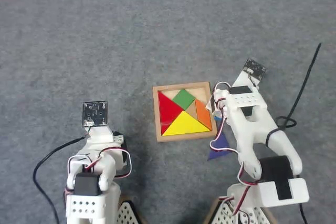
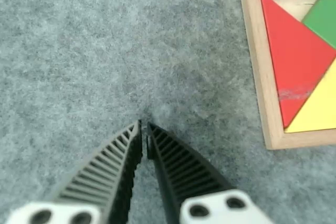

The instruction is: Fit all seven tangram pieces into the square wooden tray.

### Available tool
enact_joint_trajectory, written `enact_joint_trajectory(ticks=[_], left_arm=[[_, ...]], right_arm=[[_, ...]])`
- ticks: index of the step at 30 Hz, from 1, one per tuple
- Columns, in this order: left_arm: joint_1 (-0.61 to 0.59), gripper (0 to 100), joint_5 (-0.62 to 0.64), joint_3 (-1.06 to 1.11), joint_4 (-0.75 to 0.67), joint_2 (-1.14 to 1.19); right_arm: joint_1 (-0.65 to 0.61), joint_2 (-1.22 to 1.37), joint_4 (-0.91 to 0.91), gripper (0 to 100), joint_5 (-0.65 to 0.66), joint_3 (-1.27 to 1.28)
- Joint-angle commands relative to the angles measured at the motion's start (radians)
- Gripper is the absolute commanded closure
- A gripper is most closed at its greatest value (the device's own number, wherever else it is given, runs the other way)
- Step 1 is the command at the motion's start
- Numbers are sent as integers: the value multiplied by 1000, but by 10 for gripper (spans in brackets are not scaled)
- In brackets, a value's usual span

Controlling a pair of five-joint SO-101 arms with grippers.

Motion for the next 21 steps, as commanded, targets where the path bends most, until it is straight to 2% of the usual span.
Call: enact_joint_trajectory(ticks=[1,5,11,14,18,21], left_arm=[[-6,986,-11,-12,2,-20],[-6,986,-11,-12,2,-20],[-6,986,-11,-12,2,-20],[-6,986,-11,-12,2,-20],[-6,986,-11,-12,2,-20],[-6,986,-11,-12,2,-20]], right_arm=[[93,-8,16,828,26,-72],[148,-8,13,879,133,-74],[150,-21,51,872,155,-89],[84,-21,127,822,137,-137],[-5,-8,185,768,-55,-173],[-38,2,159,774,-64,-169]])
